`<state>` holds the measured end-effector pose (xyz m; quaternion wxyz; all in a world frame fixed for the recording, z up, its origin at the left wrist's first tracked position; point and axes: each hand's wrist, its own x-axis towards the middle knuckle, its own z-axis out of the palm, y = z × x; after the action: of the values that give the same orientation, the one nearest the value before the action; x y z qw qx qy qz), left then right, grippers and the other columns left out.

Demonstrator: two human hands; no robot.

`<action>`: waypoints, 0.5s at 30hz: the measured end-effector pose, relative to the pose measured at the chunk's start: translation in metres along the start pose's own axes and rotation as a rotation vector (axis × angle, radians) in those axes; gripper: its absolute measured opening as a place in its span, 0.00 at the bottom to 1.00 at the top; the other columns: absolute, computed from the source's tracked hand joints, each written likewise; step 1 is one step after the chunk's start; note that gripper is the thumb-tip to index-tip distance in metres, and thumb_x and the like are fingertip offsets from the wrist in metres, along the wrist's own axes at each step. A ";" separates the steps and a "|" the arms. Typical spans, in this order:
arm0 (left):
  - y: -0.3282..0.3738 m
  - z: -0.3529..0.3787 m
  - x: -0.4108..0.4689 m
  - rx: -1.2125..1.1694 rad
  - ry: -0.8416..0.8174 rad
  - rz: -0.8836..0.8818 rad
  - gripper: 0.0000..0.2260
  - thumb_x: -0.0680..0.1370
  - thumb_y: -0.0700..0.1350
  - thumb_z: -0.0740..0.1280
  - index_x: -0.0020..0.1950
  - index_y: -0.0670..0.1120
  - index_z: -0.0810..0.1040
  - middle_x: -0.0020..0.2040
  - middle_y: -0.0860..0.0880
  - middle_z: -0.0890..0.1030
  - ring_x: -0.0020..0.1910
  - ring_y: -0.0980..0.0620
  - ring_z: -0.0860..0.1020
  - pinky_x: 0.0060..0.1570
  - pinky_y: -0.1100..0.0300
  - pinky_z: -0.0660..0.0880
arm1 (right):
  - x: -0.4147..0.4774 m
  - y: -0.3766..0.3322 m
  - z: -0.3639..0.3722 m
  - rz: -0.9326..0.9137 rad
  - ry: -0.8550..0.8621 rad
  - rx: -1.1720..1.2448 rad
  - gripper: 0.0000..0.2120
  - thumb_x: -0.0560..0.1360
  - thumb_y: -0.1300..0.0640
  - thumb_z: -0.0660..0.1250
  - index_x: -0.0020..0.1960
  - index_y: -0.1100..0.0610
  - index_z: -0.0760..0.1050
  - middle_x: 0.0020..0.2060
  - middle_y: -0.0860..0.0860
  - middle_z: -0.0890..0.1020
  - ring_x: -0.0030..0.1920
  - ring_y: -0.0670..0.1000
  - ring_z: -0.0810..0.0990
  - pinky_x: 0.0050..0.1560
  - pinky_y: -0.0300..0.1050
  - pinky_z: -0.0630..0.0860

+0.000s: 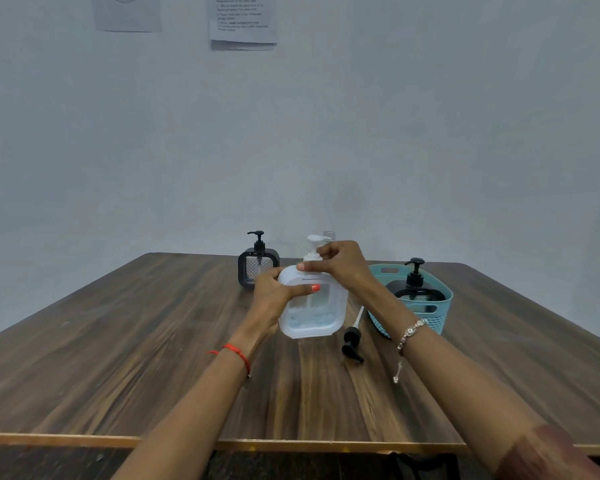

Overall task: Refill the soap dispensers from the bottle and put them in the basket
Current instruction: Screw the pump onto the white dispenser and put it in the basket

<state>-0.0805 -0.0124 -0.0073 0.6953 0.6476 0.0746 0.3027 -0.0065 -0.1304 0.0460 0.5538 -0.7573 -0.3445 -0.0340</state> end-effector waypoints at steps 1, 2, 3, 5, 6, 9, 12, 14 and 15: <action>0.000 0.002 0.000 0.029 0.012 0.017 0.20 0.58 0.39 0.81 0.47 0.45 0.80 0.46 0.42 0.83 0.44 0.44 0.83 0.44 0.49 0.81 | -0.001 0.001 0.005 -0.002 0.093 -0.042 0.16 0.57 0.46 0.79 0.33 0.50 0.73 0.31 0.45 0.78 0.33 0.45 0.77 0.34 0.38 0.73; 0.000 0.004 0.000 0.058 0.024 0.031 0.20 0.58 0.40 0.81 0.46 0.46 0.79 0.46 0.44 0.83 0.44 0.45 0.83 0.44 0.49 0.81 | -0.003 0.003 0.010 -0.022 0.172 -0.092 0.18 0.56 0.44 0.79 0.32 0.48 0.70 0.30 0.44 0.76 0.31 0.44 0.75 0.32 0.38 0.72; 0.000 0.007 0.000 0.081 0.036 0.041 0.20 0.58 0.41 0.81 0.45 0.48 0.78 0.45 0.45 0.83 0.44 0.46 0.83 0.44 0.50 0.81 | -0.004 0.004 0.013 -0.051 0.222 -0.130 0.19 0.57 0.43 0.78 0.33 0.47 0.68 0.30 0.43 0.74 0.31 0.42 0.74 0.31 0.37 0.70; 0.000 0.008 0.000 0.095 0.047 0.044 0.19 0.57 0.41 0.81 0.43 0.49 0.78 0.44 0.46 0.83 0.44 0.46 0.83 0.44 0.50 0.81 | -0.004 0.006 0.012 -0.076 0.191 -0.106 0.18 0.59 0.44 0.77 0.39 0.48 0.71 0.33 0.42 0.75 0.34 0.40 0.74 0.32 0.34 0.67; 0.000 0.007 0.000 0.089 0.043 0.040 0.19 0.57 0.41 0.81 0.44 0.49 0.79 0.44 0.46 0.83 0.44 0.45 0.83 0.44 0.49 0.81 | -0.004 0.006 0.008 -0.062 0.106 -0.058 0.18 0.61 0.47 0.77 0.45 0.50 0.73 0.37 0.42 0.77 0.38 0.41 0.76 0.35 0.34 0.69; 0.001 0.002 0.000 0.074 0.017 0.017 0.20 0.58 0.39 0.81 0.46 0.47 0.79 0.46 0.45 0.83 0.45 0.45 0.82 0.45 0.49 0.81 | -0.003 0.005 -0.010 0.000 -0.169 0.060 0.17 0.67 0.59 0.74 0.55 0.57 0.78 0.50 0.53 0.83 0.51 0.55 0.81 0.53 0.46 0.77; 0.002 0.003 -0.002 0.062 0.005 0.005 0.20 0.58 0.39 0.81 0.45 0.48 0.79 0.45 0.46 0.83 0.45 0.45 0.83 0.44 0.50 0.82 | -0.005 0.007 -0.015 -0.006 -0.168 0.072 0.13 0.65 0.60 0.75 0.50 0.56 0.81 0.48 0.54 0.84 0.50 0.56 0.81 0.52 0.47 0.78; 0.002 0.006 -0.004 0.035 0.010 0.003 0.19 0.58 0.38 0.81 0.45 0.48 0.79 0.45 0.45 0.83 0.45 0.44 0.83 0.45 0.48 0.81 | -0.006 0.006 -0.011 0.030 -0.060 0.057 0.13 0.60 0.55 0.79 0.42 0.52 0.82 0.40 0.48 0.84 0.41 0.49 0.82 0.42 0.39 0.78; 0.001 0.008 -0.004 0.018 0.015 0.001 0.19 0.58 0.38 0.81 0.45 0.47 0.80 0.45 0.44 0.83 0.45 0.43 0.83 0.45 0.47 0.81 | -0.007 0.006 -0.008 0.042 -0.010 0.048 0.12 0.57 0.53 0.81 0.37 0.50 0.81 0.35 0.44 0.84 0.37 0.45 0.82 0.37 0.37 0.77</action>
<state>-0.0805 -0.0217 -0.0063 0.6886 0.6517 0.0821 0.3073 -0.0058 -0.1417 0.0417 0.5706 -0.7511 -0.3320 -0.0105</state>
